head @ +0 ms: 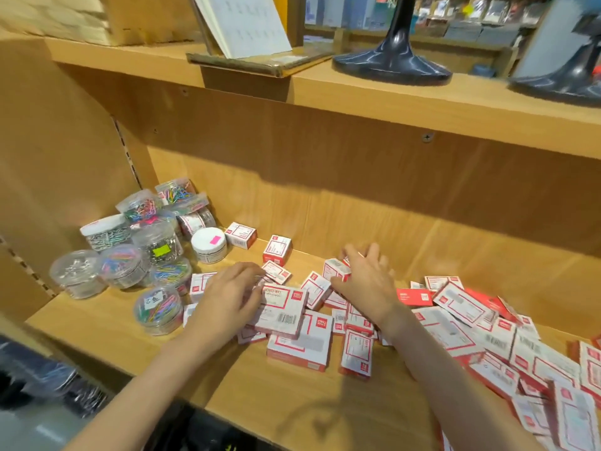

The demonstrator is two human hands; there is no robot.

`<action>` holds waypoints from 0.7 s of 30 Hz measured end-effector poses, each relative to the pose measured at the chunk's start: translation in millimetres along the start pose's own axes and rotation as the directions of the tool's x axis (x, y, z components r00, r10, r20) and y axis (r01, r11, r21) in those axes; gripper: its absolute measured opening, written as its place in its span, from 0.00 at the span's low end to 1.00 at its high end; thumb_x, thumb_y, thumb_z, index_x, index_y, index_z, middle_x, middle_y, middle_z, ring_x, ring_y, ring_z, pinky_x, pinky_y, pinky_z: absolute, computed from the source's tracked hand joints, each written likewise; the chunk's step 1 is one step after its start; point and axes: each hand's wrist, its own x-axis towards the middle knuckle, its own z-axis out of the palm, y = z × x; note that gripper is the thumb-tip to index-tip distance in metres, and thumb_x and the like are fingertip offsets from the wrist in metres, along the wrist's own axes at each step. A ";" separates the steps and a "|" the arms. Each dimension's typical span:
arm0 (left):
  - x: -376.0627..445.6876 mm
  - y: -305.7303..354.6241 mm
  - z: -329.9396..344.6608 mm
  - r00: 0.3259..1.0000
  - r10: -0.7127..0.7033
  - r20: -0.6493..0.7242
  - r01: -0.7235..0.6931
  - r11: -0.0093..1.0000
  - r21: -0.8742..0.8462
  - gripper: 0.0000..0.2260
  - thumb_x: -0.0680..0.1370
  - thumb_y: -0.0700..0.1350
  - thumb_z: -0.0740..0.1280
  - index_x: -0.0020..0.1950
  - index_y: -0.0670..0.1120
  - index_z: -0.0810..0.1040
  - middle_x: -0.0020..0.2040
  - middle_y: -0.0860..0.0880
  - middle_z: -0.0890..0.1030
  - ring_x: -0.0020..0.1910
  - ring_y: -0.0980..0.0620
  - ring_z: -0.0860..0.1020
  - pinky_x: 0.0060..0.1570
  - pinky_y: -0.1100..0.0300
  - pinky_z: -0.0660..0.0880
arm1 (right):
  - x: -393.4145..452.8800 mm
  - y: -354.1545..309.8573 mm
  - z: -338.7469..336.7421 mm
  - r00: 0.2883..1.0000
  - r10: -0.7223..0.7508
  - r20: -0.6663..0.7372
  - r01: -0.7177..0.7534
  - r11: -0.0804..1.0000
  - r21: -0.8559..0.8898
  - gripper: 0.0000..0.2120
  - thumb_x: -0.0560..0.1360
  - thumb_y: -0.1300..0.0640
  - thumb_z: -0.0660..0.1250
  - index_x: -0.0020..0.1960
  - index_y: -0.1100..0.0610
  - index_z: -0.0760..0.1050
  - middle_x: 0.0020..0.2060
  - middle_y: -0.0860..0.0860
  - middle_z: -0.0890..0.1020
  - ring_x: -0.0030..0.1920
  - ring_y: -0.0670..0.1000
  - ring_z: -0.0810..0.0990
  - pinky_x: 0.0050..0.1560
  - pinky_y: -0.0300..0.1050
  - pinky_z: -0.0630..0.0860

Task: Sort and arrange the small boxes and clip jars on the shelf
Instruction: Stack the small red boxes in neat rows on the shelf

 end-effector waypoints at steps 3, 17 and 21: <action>-5.2 -12.7 -10.1 0.999 -0.038 -0.024 0.038 0.999 0.033 0.23 0.73 0.55 0.50 0.56 0.46 0.78 0.57 0.49 0.78 0.56 0.48 0.74 0.54 0.55 0.68 | 5.0 -3.5 -0.4 0.997 -0.037 0.075 0.040 0.998 -0.051 0.19 0.74 0.44 0.64 0.62 0.47 0.65 0.60 0.56 0.68 0.61 0.59 0.67 0.62 0.55 0.65; -10.6 -57.0 -25.0 0.999 0.020 -0.045 -0.005 0.949 0.315 0.11 0.69 0.46 0.61 0.45 0.47 0.81 0.45 0.49 0.81 0.43 0.46 0.79 0.44 0.50 0.75 | 48.9 -130.6 17.4 0.866 -0.438 0.243 0.391 0.894 0.217 0.24 0.68 0.55 0.73 0.60 0.49 0.67 0.58 0.49 0.71 0.59 0.52 0.69 0.60 0.53 0.67; -14.7 -63.8 -31.0 0.998 0.055 -0.041 -0.038 0.940 0.340 0.13 0.68 0.48 0.58 0.45 0.50 0.81 0.43 0.54 0.81 0.42 0.52 0.79 0.46 0.54 0.75 | 58.4 -142.6 40.3 0.848 -0.479 0.229 0.417 0.868 0.271 0.25 0.69 0.55 0.73 0.63 0.54 0.68 0.64 0.51 0.66 0.65 0.54 0.65 0.65 0.49 0.64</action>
